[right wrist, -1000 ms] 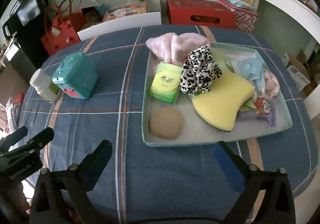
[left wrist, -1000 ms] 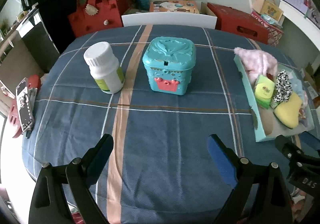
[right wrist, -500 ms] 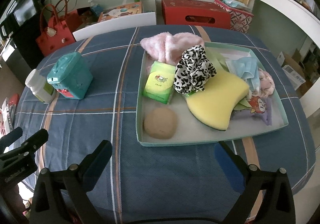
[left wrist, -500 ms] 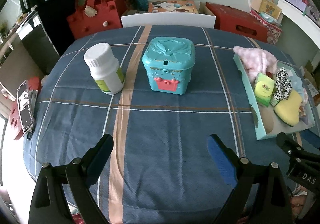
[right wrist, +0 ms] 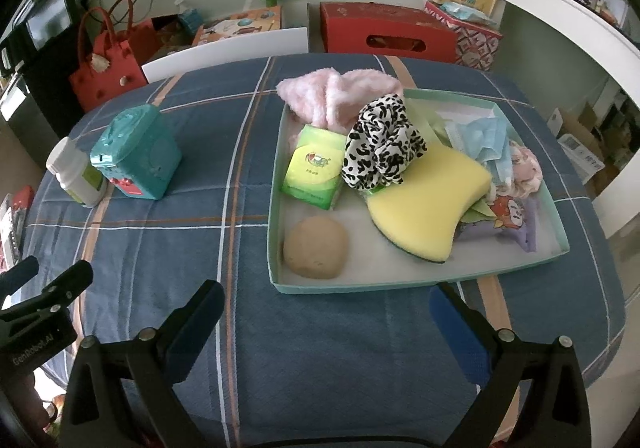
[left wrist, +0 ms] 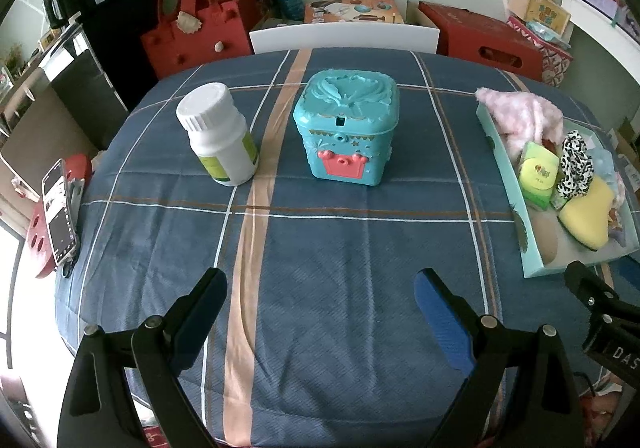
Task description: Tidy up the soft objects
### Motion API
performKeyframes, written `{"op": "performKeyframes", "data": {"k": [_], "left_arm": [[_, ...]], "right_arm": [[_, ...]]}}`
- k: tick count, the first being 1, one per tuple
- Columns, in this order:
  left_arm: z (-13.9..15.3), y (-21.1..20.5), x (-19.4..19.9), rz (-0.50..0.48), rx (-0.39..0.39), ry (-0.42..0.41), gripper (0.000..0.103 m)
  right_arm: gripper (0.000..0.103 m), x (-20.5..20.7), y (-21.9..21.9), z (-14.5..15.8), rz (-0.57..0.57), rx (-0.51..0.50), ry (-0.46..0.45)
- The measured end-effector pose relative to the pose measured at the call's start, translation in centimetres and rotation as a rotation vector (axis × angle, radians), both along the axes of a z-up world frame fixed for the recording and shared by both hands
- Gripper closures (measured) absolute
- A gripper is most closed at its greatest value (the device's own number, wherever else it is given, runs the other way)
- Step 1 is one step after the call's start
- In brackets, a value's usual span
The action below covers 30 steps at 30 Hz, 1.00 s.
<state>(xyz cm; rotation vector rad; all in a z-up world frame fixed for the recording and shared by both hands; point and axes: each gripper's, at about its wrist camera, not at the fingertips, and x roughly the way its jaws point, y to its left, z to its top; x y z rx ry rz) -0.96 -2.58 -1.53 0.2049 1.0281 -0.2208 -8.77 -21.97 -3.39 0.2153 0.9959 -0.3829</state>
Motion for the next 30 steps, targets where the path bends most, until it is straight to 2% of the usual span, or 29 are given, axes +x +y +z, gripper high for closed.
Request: {"op": "performKeyframes", "data": {"k": [30], "left_arm": [[-0.03, -0.16, -0.16, 0.012, 0.034, -0.016, 0.008]], "right_arm": [[0.000, -0.12, -0.02, 0.14, 0.001, -0.026, 0.005]]}}
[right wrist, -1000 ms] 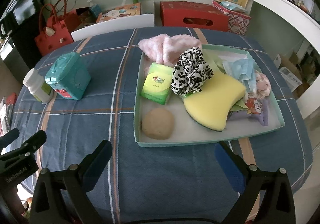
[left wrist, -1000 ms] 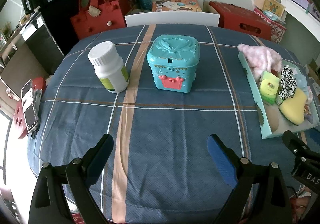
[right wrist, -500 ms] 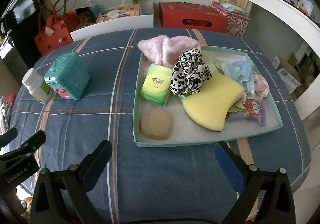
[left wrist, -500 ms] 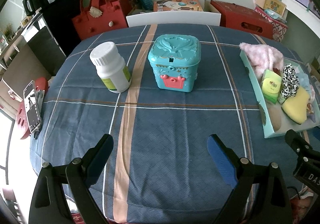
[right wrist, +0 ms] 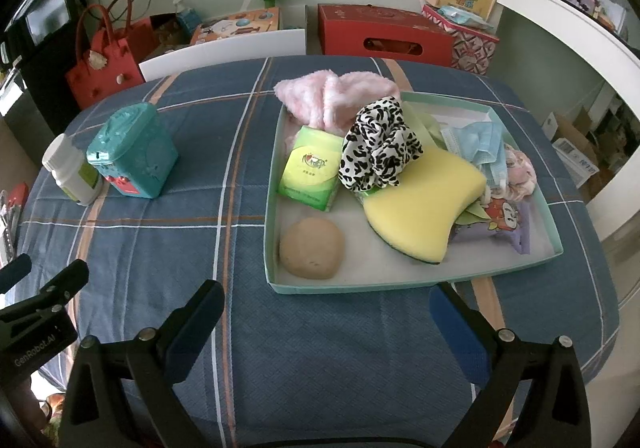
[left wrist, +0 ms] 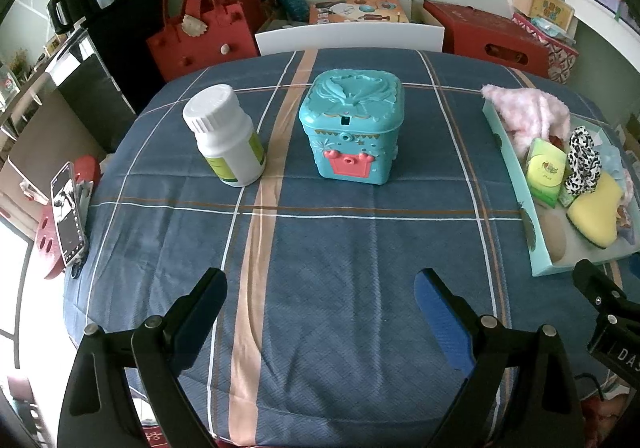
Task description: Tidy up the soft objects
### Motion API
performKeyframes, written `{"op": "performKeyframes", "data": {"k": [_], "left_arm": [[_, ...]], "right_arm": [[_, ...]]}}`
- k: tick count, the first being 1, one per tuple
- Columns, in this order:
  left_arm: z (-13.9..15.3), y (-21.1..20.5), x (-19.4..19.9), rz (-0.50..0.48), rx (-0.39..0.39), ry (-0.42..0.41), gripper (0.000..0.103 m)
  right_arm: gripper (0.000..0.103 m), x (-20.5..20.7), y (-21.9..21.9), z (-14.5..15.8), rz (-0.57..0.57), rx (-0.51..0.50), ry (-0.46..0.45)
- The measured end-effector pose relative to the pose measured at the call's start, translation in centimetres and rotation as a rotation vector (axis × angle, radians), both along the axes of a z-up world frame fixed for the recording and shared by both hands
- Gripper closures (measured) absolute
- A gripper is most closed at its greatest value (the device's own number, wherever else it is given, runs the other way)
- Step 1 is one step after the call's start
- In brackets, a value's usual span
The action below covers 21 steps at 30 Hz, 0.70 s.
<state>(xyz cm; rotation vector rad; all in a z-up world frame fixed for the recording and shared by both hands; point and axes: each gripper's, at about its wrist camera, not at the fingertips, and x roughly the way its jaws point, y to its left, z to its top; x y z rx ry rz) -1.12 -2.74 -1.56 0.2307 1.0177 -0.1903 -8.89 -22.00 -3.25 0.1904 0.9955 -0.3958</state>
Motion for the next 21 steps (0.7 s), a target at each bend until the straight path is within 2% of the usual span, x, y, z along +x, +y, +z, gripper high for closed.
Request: {"op": "performKeyframes", "data": {"k": [21], "left_arm": [[0.04, -0.14, -0.09, -0.001, 0.011, -0.002, 0.008]], "right_arm": [[0.000, 0.04, 0.09, -0.02, 0.000, -0.003, 0.004]]}}
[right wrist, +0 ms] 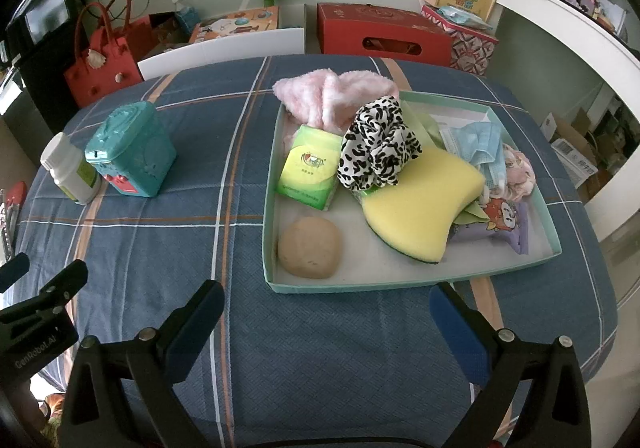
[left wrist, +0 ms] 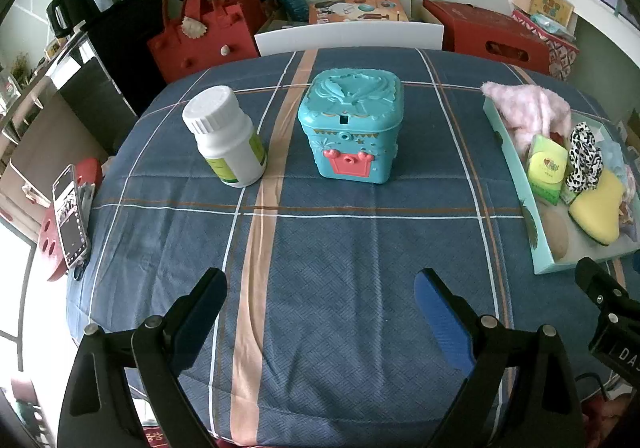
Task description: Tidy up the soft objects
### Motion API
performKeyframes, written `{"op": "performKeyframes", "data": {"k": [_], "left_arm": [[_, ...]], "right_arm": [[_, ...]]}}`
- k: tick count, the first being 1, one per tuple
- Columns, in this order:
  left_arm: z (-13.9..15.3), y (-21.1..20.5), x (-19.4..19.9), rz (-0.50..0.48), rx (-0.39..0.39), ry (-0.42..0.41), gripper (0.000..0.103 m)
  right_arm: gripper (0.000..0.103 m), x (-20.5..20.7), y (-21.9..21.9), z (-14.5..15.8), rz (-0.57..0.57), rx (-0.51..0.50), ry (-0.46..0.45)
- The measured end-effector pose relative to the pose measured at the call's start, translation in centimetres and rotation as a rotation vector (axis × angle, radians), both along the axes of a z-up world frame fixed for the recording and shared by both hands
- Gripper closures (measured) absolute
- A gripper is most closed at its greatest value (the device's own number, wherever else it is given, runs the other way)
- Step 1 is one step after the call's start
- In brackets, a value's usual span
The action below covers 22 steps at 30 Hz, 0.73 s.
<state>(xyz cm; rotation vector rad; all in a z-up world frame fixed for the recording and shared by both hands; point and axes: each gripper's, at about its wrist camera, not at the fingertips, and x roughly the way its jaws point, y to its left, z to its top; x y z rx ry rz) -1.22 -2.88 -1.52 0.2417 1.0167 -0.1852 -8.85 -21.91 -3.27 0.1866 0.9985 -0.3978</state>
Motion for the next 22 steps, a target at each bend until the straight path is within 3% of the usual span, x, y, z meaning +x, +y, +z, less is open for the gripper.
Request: {"op": "performKeyframes", "data": {"k": [22], "left_arm": [[0.17, -0.05, 0.00, -0.006, 0.018, -0.014, 0.008]], "right_arm": [[0.000, -0.07, 0.02, -0.10, -0.005, -0.007, 0.001]]}}
